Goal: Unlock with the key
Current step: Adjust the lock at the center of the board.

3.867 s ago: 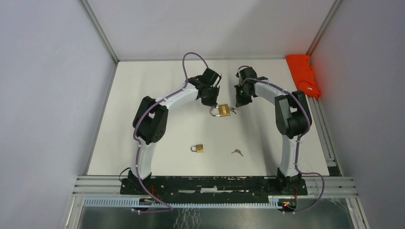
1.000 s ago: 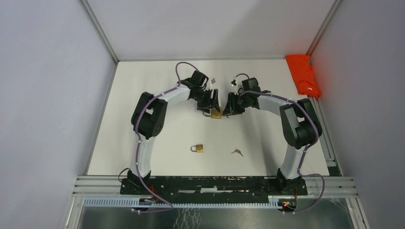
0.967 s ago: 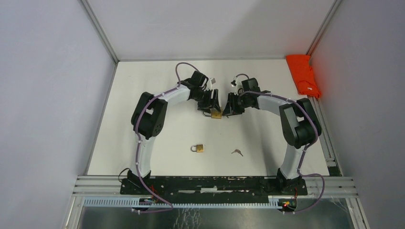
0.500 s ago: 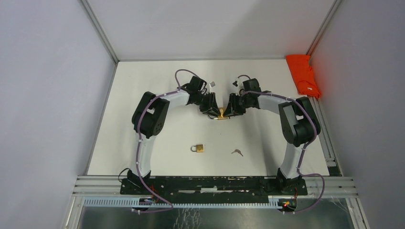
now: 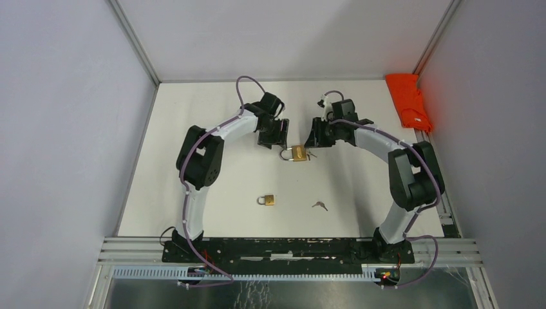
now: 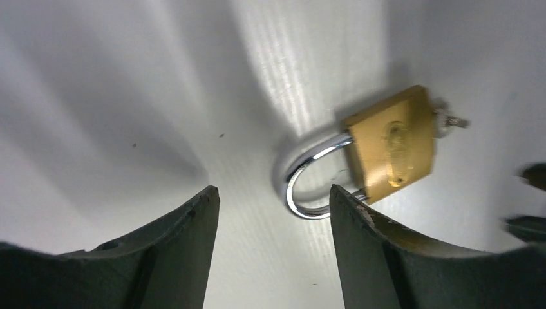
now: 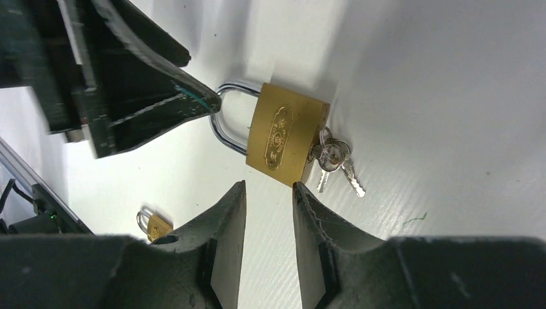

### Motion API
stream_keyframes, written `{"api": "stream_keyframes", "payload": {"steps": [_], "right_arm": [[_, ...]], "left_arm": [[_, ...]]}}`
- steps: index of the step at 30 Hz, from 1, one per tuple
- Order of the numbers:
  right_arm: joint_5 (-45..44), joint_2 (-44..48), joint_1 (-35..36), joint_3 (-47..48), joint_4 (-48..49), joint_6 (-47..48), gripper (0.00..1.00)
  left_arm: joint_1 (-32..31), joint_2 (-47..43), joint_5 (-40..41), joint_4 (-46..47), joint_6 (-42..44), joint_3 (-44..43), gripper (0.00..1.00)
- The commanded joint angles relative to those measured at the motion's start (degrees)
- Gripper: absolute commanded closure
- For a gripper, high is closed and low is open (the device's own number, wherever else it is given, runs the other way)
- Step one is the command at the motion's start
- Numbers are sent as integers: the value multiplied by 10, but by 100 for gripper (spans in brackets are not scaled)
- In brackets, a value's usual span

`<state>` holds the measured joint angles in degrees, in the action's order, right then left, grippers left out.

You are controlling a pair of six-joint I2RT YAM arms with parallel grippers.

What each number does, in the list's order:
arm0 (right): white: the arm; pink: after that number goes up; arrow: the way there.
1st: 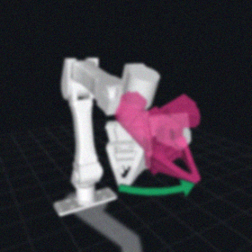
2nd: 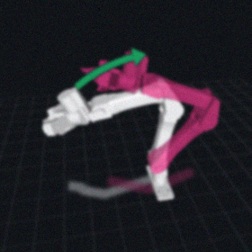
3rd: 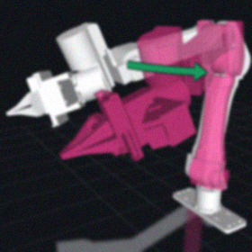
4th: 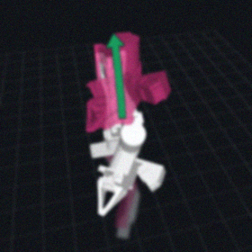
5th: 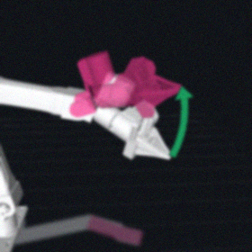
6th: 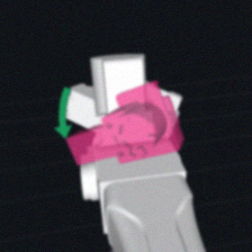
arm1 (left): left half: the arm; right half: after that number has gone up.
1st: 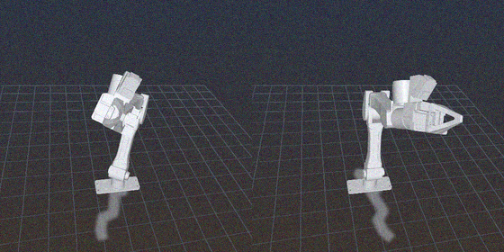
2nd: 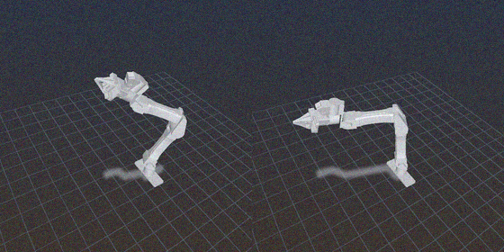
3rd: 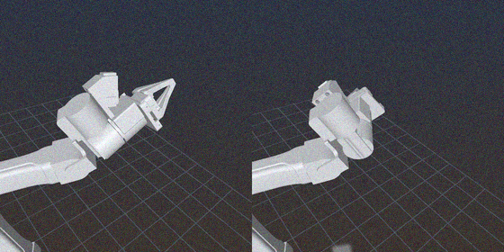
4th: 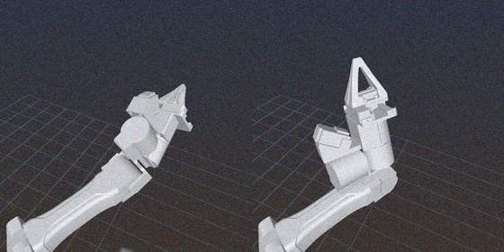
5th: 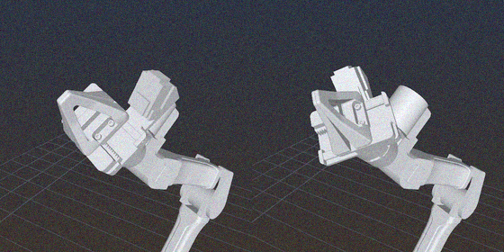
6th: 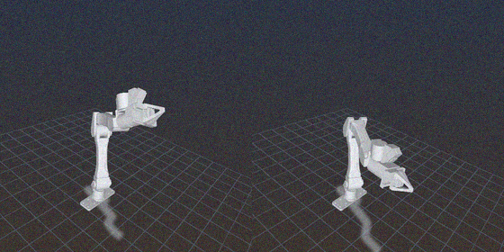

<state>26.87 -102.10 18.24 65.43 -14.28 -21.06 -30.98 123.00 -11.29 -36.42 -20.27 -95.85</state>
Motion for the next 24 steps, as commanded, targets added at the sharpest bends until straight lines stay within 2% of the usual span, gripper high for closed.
{"api": "stream_keyframes", "payload": {"steps": [1,7,12,15,20,24], "right_arm": [[-34,39,0,-10,-3,25,62],[-27,17,0,-13,-3,31,62],[-20,-9,0,-11,0,25,63],[-18,-13,0,-12,4,21,63],[-12,-4,0,-24,14,13,63],[-10,8,-1,-35,19,11,63]], "left_arm": [[0,24,52,-47,35,-18,31],[-11,41,34,-50,40,-33,31],[-25,67,28,-71,43,-48,36],[-45,93,78,-115,43,-80,40],[-70,158,176,-189,48,-140,54],[-75,183,204,-201,47,-134,58]]}}
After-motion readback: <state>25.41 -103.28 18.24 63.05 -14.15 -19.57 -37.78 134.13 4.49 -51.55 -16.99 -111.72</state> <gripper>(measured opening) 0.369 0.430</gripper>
